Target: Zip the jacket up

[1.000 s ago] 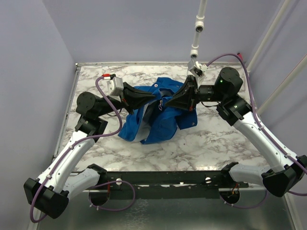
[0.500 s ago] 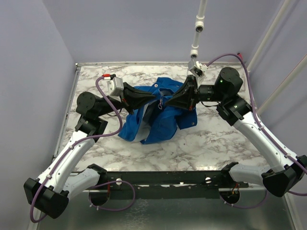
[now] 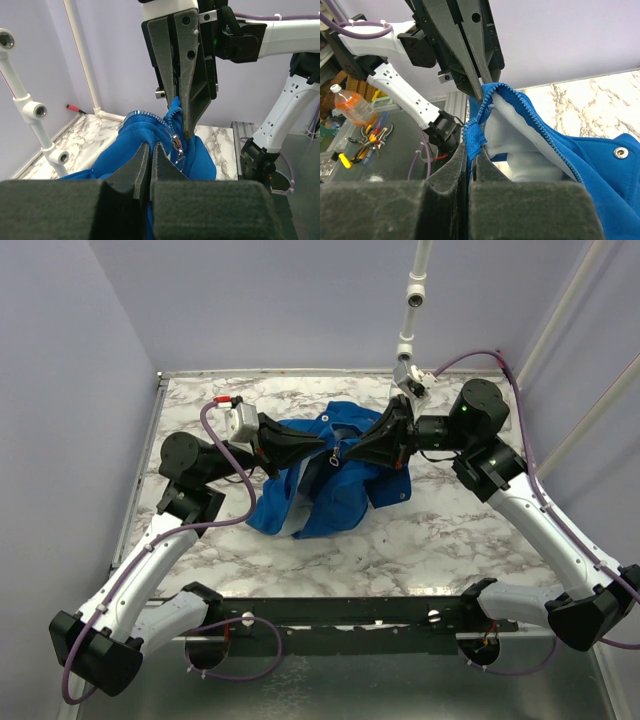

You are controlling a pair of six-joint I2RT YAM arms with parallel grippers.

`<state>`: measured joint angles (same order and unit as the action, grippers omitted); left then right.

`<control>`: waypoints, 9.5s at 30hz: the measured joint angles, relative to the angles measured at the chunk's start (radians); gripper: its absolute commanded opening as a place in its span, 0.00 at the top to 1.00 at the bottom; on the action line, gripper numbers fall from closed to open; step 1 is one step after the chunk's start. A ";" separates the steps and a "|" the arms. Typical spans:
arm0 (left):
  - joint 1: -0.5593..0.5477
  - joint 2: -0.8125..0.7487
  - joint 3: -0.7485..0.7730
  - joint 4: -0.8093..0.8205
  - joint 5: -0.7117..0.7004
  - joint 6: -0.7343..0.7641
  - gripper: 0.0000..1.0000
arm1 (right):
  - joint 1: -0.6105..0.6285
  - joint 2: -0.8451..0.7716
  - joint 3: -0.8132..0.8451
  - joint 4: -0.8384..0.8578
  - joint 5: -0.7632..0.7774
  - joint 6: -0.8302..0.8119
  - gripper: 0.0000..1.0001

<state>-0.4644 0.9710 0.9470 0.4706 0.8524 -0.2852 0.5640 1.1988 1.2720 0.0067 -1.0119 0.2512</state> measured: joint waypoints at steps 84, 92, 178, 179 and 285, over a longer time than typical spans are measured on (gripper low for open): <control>-0.016 -0.036 -0.061 0.113 0.011 0.312 1.00 | -0.014 0.047 0.068 -0.016 -0.074 0.119 0.99; -0.016 -0.036 -0.061 0.117 0.012 0.312 1.00 | -0.014 0.048 0.070 -0.016 -0.073 0.119 0.99; -0.016 -0.031 -0.061 0.180 0.086 0.233 1.00 | -0.029 0.068 0.111 -0.072 -0.204 -0.014 0.99; -0.016 -0.031 -0.061 0.181 0.086 0.232 1.00 | -0.029 0.068 0.111 -0.072 -0.204 -0.014 0.99; -0.016 -0.023 -0.061 0.225 0.109 0.210 1.00 | -0.029 0.099 0.165 -0.128 -0.253 -0.062 0.99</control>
<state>-0.4801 0.9485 0.8860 0.6960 0.9611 -0.0753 0.5346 1.2980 1.4372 -0.1211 -1.2644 0.1894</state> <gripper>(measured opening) 0.012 0.015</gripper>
